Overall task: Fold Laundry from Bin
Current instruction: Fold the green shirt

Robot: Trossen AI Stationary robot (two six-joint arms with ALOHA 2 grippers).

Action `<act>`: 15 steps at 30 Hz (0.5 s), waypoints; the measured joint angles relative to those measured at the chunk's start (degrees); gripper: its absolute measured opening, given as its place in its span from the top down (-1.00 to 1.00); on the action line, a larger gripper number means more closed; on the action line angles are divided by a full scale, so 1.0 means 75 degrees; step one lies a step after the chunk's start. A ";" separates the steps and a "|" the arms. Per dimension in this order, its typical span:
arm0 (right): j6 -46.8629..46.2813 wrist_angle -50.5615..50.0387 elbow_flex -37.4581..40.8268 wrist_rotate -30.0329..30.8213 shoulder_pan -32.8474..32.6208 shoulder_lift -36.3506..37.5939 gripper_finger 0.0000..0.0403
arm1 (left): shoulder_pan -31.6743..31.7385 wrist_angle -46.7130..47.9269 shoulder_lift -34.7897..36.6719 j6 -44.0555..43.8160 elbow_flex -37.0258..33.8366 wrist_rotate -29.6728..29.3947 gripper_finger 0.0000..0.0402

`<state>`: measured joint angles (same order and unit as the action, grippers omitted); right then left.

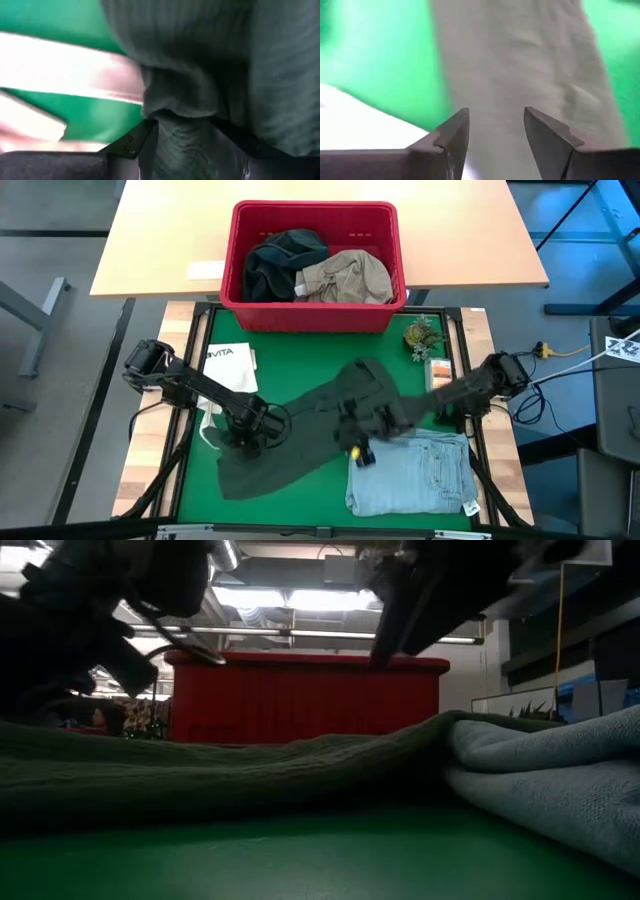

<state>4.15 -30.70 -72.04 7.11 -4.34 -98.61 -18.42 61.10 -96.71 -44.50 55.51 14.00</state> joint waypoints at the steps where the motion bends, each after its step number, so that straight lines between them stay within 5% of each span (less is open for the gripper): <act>1: -0.0171 0.0228 0.0036 0.0060 -0.0256 0.0000 0.06 | 0.0035 -0.0092 0.0000 0.0005 0.0000 -0.0015 0.25; 8: -0.0372 0.2382 0.0321 0.0529 -0.1755 -0.0293 0.06 | 0.0259 -0.0125 0.0000 0.0003 0.0000 -0.0543 0.31; 15: -0.0318 0.3308 0.0327 0.0796 -0.2332 -0.0917 0.06 | 0.0508 0.0615 0.0003 -0.0237 0.0000 -0.1064 0.36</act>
<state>1.77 -5.90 -69.58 13.08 -21.83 -105.48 -14.61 65.71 -96.68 -46.28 55.51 6.02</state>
